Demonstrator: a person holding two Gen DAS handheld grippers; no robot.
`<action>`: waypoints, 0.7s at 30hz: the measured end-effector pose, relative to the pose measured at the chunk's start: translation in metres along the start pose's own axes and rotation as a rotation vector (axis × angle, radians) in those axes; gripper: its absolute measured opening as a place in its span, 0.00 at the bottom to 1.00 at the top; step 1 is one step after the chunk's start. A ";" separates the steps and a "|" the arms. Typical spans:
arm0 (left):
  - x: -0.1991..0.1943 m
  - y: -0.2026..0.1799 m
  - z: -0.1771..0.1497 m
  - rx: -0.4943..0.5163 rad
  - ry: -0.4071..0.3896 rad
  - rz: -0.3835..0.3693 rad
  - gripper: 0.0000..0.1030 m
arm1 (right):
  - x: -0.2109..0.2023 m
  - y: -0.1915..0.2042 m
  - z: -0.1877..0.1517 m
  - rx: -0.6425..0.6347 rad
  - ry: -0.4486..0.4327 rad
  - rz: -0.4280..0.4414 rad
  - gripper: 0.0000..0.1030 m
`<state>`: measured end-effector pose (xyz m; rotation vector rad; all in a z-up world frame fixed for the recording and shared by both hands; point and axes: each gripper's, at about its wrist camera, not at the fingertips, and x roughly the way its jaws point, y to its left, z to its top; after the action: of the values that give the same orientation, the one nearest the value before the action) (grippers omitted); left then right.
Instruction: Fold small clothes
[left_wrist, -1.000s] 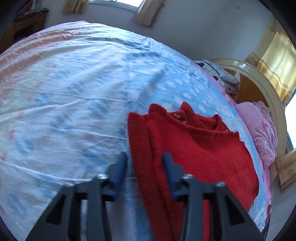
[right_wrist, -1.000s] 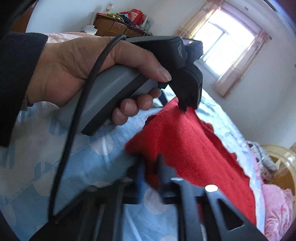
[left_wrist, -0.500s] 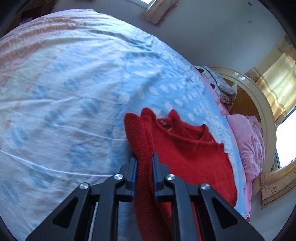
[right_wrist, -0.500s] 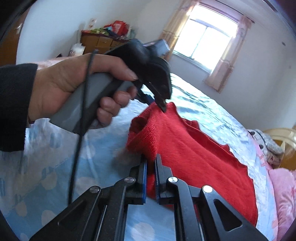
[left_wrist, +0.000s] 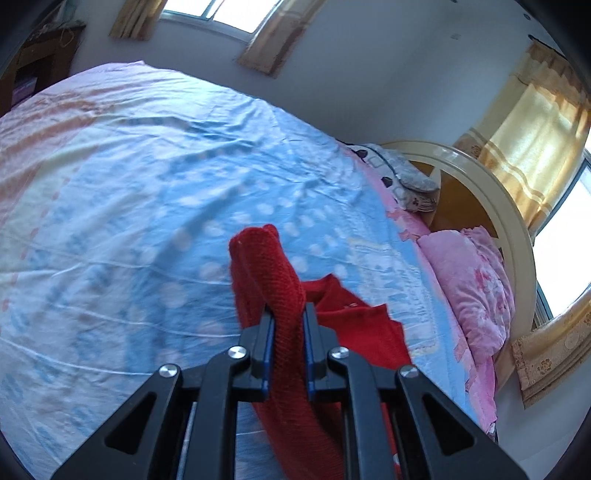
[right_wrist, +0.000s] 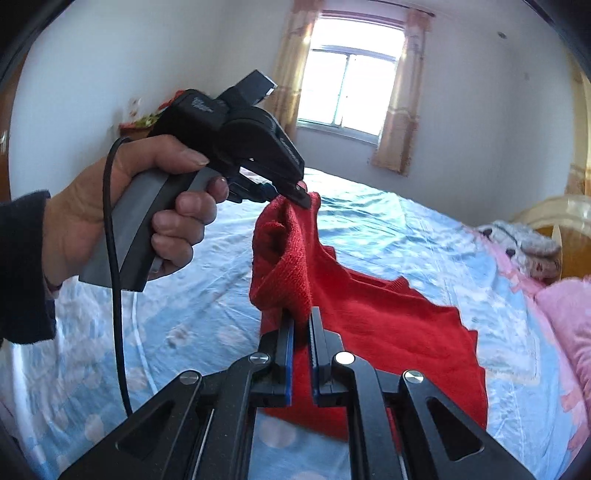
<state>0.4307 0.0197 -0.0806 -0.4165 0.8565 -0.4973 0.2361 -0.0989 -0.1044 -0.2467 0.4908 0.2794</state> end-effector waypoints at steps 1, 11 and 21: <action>0.002 -0.004 0.000 0.004 0.000 -0.003 0.14 | -0.001 -0.006 -0.001 0.010 0.000 -0.005 0.05; 0.030 -0.066 0.001 0.084 0.024 -0.041 0.14 | -0.011 -0.060 -0.016 0.109 0.008 -0.022 0.05; 0.078 -0.118 -0.006 0.167 0.085 -0.045 0.13 | -0.016 -0.113 -0.037 0.244 0.050 -0.032 0.05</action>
<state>0.4400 -0.1207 -0.0691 -0.2638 0.8814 -0.6271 0.2429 -0.2189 -0.1090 -0.0236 0.5645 0.1805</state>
